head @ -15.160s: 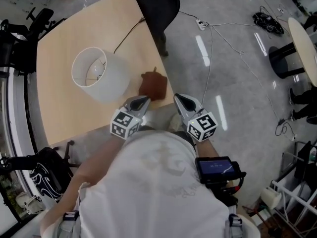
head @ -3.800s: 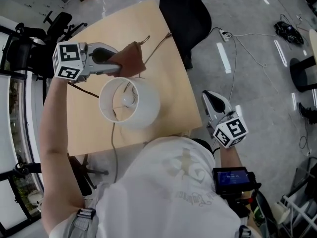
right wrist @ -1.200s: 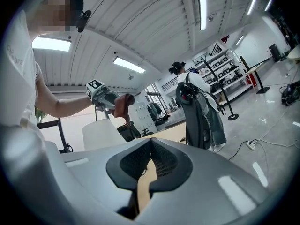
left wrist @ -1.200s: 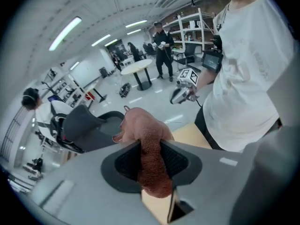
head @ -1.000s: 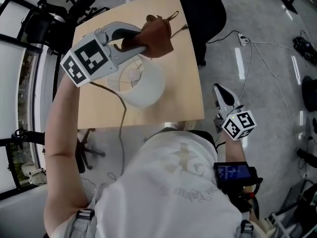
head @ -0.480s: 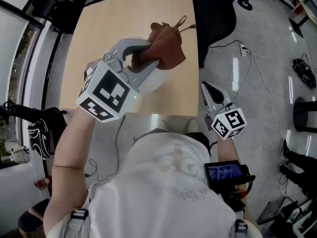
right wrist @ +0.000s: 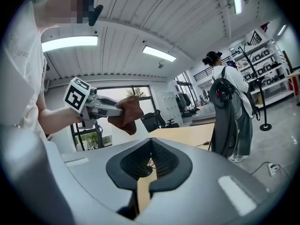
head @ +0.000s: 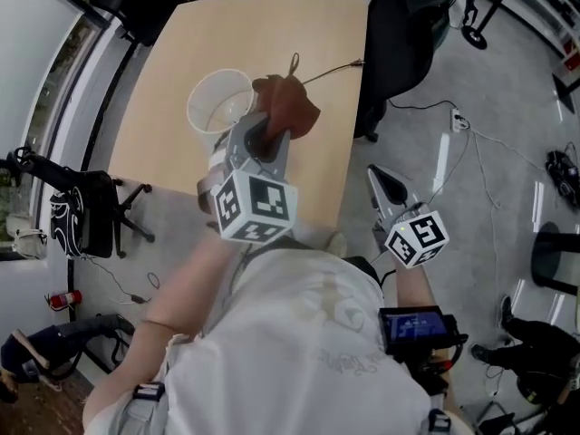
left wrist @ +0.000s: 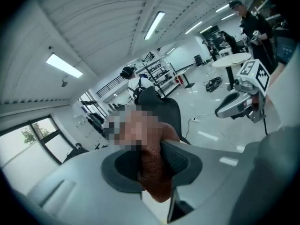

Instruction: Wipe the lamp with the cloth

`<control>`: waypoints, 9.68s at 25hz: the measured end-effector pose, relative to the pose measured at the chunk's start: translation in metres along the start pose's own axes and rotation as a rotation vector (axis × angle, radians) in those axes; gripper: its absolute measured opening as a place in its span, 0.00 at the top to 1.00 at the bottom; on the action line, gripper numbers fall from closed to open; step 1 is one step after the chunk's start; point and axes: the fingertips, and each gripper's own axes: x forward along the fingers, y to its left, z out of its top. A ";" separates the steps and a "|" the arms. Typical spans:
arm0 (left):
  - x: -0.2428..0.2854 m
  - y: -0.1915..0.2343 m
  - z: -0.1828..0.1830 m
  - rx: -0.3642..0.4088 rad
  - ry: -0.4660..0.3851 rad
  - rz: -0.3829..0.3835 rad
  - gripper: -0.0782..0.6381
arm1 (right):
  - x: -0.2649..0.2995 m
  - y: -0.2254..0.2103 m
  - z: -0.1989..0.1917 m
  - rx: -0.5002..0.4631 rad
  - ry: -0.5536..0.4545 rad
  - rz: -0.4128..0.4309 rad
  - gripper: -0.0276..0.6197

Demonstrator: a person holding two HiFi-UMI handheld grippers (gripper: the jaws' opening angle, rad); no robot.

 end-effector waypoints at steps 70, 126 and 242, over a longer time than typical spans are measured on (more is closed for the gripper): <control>-0.062 0.041 -0.156 -0.665 -0.131 0.330 0.73 | 0.095 0.095 -0.005 -0.124 0.166 0.504 0.94; -0.044 0.020 -0.251 -1.087 -0.269 0.100 0.73 | 0.119 0.118 -0.033 -0.099 0.233 0.358 0.94; -0.050 0.167 -0.045 -0.366 -0.290 -0.441 0.74 | 0.100 0.057 -0.015 0.002 0.012 0.049 0.94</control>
